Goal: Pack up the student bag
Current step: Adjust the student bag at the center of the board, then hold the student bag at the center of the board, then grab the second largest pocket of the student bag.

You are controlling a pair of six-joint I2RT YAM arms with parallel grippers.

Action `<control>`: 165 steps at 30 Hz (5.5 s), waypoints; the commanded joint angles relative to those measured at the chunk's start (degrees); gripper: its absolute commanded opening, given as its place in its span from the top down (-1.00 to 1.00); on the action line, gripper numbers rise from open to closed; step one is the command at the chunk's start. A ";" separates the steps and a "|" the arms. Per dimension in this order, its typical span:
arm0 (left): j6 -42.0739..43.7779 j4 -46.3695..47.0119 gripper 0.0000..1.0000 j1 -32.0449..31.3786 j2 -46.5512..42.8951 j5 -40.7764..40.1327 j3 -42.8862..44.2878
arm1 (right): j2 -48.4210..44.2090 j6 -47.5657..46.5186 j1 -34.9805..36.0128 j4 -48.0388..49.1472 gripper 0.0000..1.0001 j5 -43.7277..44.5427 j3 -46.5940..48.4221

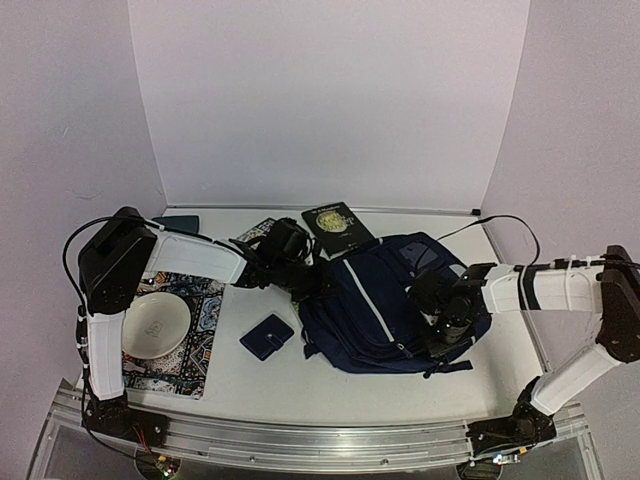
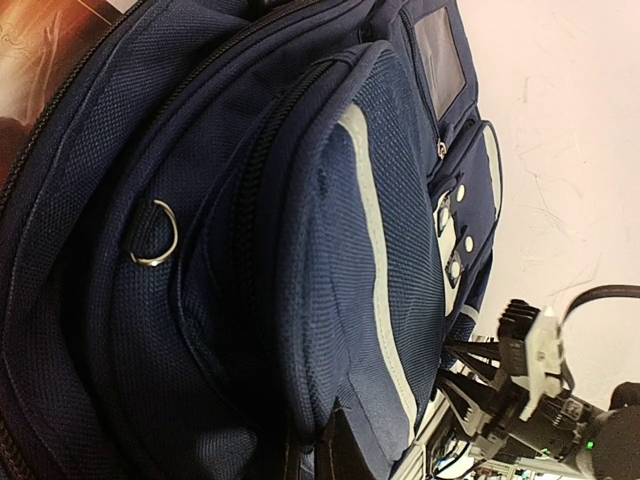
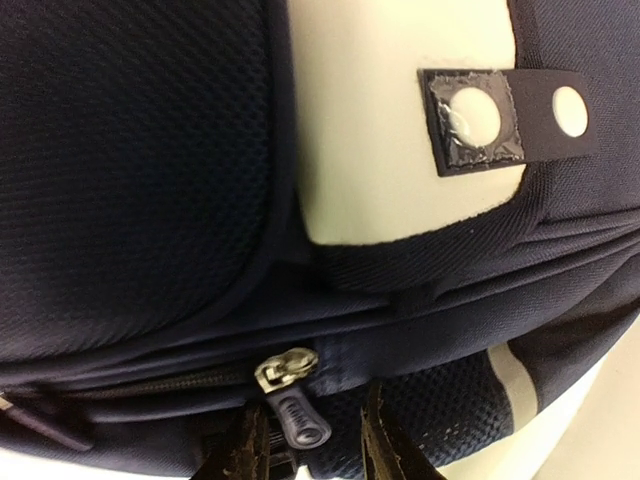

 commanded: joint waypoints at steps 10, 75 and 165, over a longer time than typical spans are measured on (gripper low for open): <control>0.34 5.68 1.00 0.76 -3.10 -4.21 1.28 | 7.40 -3.42 0.06 -1.01 0.59 0.71 2.05; 24.45 -0.30 -0.11 -9.13 -19.79 -24.24 -13.58 | 2.64 -8.04 5.63 7.58 -0.42 -15.75 13.27; 2.43 -0.10 0.79 -22.77 -1.55 -44.88 -7.58 | 15.08 8.77 2.71 16.79 1.00 -15.29 32.21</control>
